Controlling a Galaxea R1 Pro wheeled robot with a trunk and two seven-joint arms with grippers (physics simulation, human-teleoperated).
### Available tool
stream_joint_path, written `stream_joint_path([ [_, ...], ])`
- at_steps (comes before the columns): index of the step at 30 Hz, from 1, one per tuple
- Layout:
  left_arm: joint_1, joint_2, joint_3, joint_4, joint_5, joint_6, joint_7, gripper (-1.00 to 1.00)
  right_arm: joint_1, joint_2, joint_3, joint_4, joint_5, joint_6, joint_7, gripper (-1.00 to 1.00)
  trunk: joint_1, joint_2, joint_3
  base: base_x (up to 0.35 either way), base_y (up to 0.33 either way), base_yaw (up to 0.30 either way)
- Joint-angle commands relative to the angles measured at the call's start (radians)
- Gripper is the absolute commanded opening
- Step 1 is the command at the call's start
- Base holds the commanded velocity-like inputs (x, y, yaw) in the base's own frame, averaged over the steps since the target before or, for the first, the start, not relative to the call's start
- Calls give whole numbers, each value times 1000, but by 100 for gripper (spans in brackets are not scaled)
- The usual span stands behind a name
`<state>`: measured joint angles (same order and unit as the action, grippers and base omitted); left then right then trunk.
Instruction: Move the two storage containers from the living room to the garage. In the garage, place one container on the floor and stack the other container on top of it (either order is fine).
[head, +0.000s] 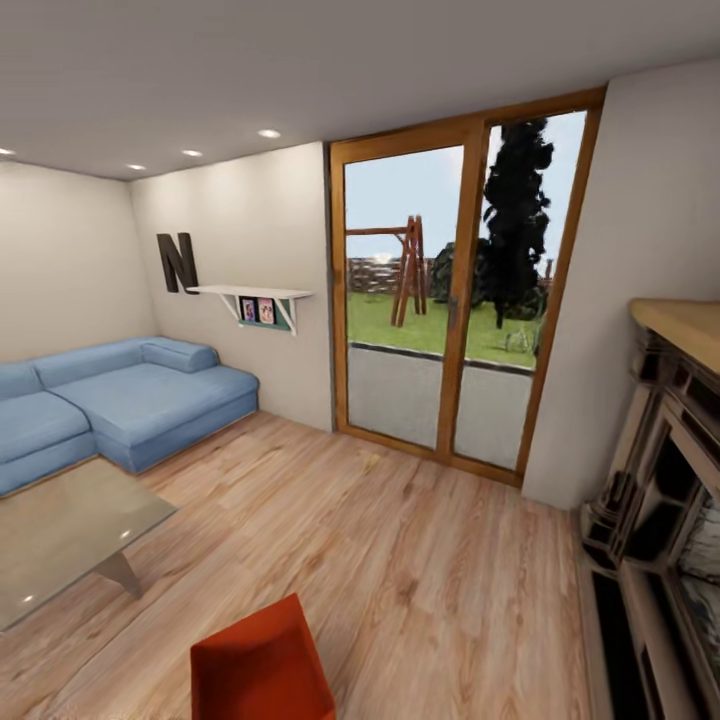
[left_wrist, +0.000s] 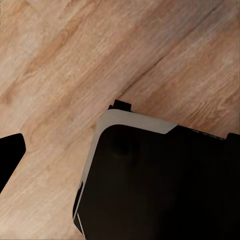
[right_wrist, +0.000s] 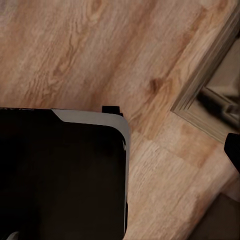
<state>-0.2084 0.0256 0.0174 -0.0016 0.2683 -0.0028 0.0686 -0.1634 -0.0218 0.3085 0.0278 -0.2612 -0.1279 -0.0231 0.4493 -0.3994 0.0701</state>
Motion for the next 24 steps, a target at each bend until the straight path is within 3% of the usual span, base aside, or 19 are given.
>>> stream_joint_path([
  [1,0,0,1,0,3,0,2,100,-1,0,8,3,-9,-6,0,100,1,-1,0,178,-117,269],
  [24,0,0,1,0,3,0,2,100,-1,0,7,3,-10,-6,0,100,1,-1,0,150,-90,269],
])
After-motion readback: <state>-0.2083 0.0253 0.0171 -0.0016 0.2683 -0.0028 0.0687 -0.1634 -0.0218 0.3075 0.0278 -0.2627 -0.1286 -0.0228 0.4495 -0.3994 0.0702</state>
